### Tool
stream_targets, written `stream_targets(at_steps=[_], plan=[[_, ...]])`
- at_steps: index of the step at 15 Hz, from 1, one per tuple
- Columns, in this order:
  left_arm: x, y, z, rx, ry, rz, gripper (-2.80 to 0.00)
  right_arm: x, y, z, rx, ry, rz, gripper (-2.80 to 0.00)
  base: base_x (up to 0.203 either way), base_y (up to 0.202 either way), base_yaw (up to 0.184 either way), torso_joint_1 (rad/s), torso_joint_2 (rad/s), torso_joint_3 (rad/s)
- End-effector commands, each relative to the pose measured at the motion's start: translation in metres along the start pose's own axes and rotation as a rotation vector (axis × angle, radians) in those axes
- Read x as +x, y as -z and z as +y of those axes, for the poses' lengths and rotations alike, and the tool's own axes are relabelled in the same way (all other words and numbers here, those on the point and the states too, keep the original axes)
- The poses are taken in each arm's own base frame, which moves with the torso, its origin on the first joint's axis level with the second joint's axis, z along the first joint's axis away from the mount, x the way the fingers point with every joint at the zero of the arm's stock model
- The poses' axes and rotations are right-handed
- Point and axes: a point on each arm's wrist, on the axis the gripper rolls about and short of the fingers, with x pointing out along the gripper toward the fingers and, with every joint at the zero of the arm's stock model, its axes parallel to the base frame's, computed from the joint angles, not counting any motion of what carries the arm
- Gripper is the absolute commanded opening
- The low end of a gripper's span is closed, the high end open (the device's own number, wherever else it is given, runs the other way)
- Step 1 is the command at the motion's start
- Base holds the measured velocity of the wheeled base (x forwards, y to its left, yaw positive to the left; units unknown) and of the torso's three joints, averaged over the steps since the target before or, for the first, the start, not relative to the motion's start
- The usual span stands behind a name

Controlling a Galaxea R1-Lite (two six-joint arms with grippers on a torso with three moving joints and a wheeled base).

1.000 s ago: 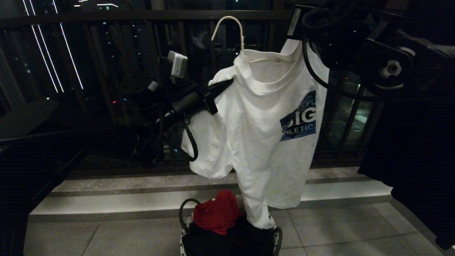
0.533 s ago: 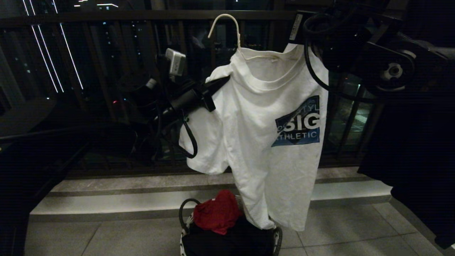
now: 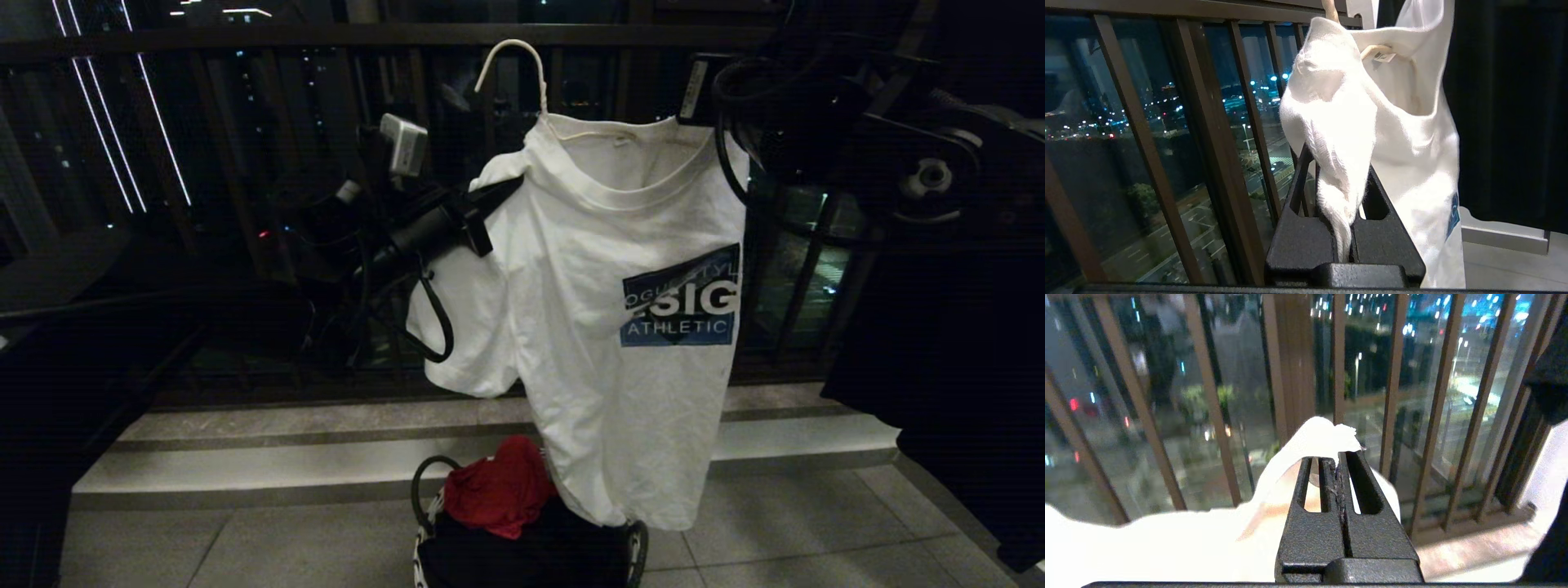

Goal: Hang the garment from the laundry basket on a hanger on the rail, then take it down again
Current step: Hang the clothes on the clothes rack

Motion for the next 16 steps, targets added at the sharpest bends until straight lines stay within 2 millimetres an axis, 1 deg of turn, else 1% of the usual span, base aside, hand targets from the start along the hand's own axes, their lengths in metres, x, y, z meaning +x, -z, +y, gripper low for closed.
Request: stream_targets(at_steps=[1, 5, 7, 9, 11, 14, 16], plan=[[0.0, 0.001, 0.0, 0.002, 0.004, -0.002, -2.8, -0.011, -0.003, 0.001, -0.016, -0.02, 0.035, -2.8, 0.0, 0.0, 0.0, 0.0, 0.0, 0.0], [0.001, 0.002, 0.002, 0.01, -0.004, -0.002, -2.8, -0.033, -0.005, 0.008, -0.029, -0.081, 0.138, -2.8, 0.0, 0.0, 0.0, 0.0, 0.0, 0.0], [0.002, 0.002, 0.002, 0.011, -0.011, -0.003, -2.8, -0.033, -0.006, 0.011, -0.011, -0.043, 0.15, -2.8, 0.0, 0.0, 0.0, 0.0, 0.0, 0.0], [0.002, 0.003, 0.002, 0.011, -0.011, -0.003, -2.8, -0.026, -0.005, 0.016, 0.018, 0.058, 0.14, -2.8, 0.0, 0.0, 0.0, 0.0, 0.0, 0.0], [0.002, 0.003, 0.003, 0.012, -0.014, -0.004, -2.8, -0.024, -0.004, 0.019, 0.033, 0.109, 0.134, -2.8, 0.0, 0.0, 0.0, 0.0, 0.0, 0.0], [0.007, 0.001, 0.006, 0.013, -0.071, -0.01, -2.8, -0.029, 0.002, 0.032, 0.029, 0.088, 0.143, -2.8, 0.0, 0.0, 0.0, 0.0, 0.0, 0.0], [0.008, 0.005, 0.009, 0.016, -0.094, -0.007, -2.8, -0.036, 0.008, 0.047, 0.028, 0.053, 0.152, -2.8, 0.0, 0.0, 0.0, 0.0, 0.0, 0.0]])
